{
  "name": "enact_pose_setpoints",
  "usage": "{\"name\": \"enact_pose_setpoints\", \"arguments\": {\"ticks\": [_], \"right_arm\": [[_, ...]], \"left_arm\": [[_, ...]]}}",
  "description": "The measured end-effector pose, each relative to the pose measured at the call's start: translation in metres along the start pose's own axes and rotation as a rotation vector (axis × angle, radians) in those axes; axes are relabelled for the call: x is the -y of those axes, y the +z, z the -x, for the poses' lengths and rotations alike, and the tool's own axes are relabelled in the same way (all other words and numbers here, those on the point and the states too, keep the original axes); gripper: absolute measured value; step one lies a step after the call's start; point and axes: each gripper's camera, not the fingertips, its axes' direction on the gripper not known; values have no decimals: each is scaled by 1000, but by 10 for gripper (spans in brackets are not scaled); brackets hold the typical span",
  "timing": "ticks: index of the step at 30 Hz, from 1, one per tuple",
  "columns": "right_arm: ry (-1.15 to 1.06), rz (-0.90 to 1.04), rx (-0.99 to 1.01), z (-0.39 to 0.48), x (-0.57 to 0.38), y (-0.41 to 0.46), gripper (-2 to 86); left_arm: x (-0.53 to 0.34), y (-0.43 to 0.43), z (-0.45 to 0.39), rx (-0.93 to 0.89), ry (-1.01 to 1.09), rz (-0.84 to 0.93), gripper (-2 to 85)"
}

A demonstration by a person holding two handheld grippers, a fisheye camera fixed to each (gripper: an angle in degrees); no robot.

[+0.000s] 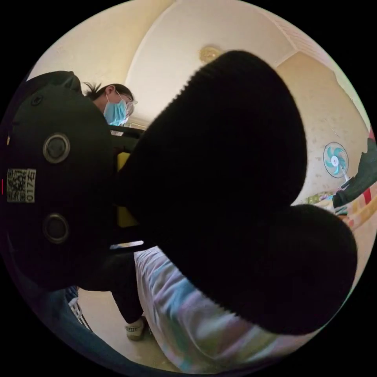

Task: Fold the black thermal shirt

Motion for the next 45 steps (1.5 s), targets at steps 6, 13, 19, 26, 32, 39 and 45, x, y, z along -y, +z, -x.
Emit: {"name": "enact_pose_setpoints", "arguments": {"ticks": [6, 13, 19, 26, 32, 39, 45], "right_arm": [[-290, 188, 45, 78, 3, 57, 164], [-556, 557, 210, 110, 53, 324, 157], [-524, 551, 249, 42, 69, 555, 148], [-26, 638, -418, -240, 40, 664, 128], [-2, 744, -521, -300, -6, 569, 123], [-501, 774, -1075, -187, -41, 470, 111], [-875, 501, -1622, -142, -95, 359, 76]], "left_arm": [[36, -204, 90, 435, -80, -312, 94], [36, -234, 141, 620, 52, -321, 22], [32, -261, 140, 537, 59, -336, 1], [36, -292, 156, 367, 10, -329, -9], [32, -307, 165, 286, -4, -345, -10], [22, -306, 169, 325, 10, -367, -8], [13, -275, 144, 544, 126, -337, 55]]}}
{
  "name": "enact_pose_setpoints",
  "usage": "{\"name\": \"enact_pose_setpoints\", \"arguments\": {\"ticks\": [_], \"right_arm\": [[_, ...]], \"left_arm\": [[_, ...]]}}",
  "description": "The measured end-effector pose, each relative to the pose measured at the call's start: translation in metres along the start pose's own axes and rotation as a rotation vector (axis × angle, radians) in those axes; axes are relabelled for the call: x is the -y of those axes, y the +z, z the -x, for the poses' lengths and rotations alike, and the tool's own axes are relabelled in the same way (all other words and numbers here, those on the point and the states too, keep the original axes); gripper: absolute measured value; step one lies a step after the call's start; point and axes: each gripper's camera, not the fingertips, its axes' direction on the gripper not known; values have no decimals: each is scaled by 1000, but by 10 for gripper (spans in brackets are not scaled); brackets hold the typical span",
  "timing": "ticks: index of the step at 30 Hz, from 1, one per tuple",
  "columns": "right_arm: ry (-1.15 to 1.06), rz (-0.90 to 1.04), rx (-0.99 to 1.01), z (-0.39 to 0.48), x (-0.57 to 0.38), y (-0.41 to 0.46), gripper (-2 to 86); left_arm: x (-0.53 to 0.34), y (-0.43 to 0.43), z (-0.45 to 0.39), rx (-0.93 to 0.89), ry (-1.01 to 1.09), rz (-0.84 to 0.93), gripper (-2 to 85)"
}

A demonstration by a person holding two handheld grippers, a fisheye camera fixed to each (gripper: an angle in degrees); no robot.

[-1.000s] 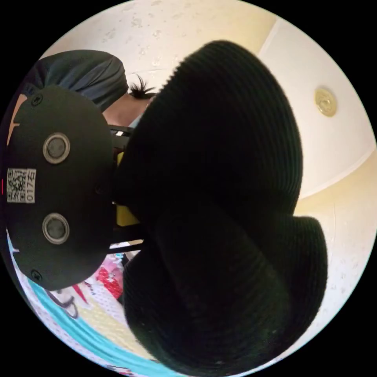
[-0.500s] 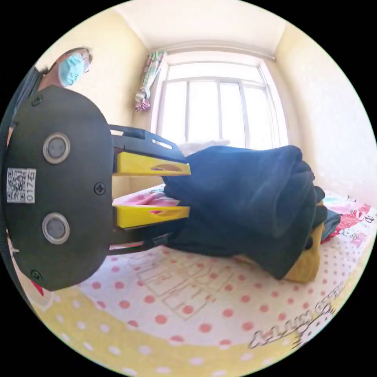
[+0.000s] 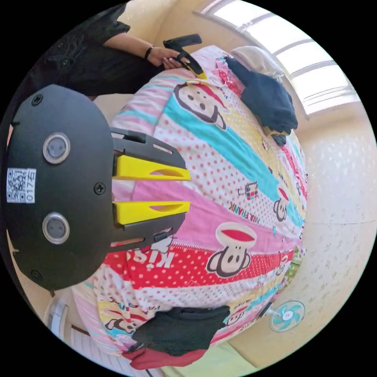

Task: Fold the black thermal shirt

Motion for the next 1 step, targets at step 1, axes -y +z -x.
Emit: {"name": "enact_pose_setpoints", "arguments": {"ticks": [1], "right_arm": [[-53, -77, -7, 0, -32, 12, 67]], "left_arm": [[-3, 5, -20, 78, 73, 12, 72]]}}
